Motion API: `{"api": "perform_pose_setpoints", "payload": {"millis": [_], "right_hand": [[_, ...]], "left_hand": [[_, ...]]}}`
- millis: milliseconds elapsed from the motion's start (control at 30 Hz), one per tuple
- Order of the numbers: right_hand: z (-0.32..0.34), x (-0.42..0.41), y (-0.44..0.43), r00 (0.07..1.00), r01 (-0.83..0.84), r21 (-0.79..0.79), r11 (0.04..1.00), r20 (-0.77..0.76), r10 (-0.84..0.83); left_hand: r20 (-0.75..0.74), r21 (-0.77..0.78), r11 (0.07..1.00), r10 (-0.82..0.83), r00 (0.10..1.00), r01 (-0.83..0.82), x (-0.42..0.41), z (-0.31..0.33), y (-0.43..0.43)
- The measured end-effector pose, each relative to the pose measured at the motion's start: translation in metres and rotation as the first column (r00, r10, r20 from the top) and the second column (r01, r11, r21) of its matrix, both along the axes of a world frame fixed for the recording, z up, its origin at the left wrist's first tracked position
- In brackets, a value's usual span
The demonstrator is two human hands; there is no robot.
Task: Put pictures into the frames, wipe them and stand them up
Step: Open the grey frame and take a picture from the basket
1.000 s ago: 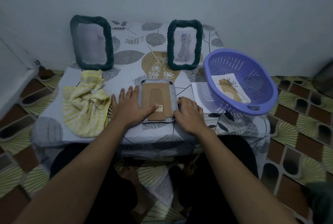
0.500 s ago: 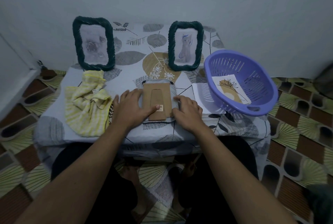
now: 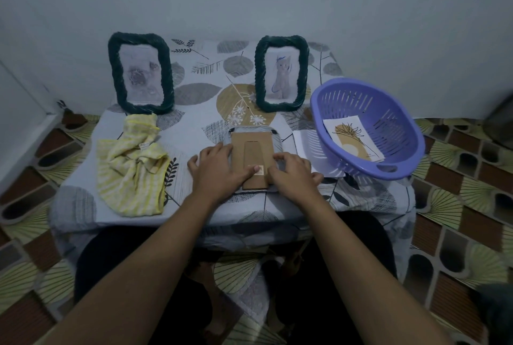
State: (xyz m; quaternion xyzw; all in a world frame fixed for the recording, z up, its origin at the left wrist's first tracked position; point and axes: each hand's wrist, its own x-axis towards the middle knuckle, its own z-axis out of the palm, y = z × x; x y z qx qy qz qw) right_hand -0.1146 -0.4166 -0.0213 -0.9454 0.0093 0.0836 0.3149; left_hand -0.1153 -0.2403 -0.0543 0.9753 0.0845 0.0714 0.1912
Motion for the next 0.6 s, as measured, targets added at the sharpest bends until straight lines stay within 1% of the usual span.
{"api": "perform_pose_setpoints", "payload": {"millis": [333, 500, 600], "right_hand": [[0.0, 0.0, -0.005, 0.999, 0.027, 0.078, 0.997, -0.026, -0.025], [0.005, 0.002, -0.002, 0.994, 0.108, 0.173, 0.979, -0.031, -0.104], [0.01, 0.001, 0.001, 0.99, 0.137, 0.22, 0.966, -0.002, -0.14]], "left_hand": [[0.044, -0.068, 0.998, 0.018, 0.999, -0.015, -0.003, -0.003, -0.002], [0.033, -0.06, 0.998, 0.003, 0.999, -0.001, -0.004, -0.002, 0.0], [0.028, -0.062, 0.998, -0.007, 1.0, 0.009, -0.006, 0.002, -0.002]]}}
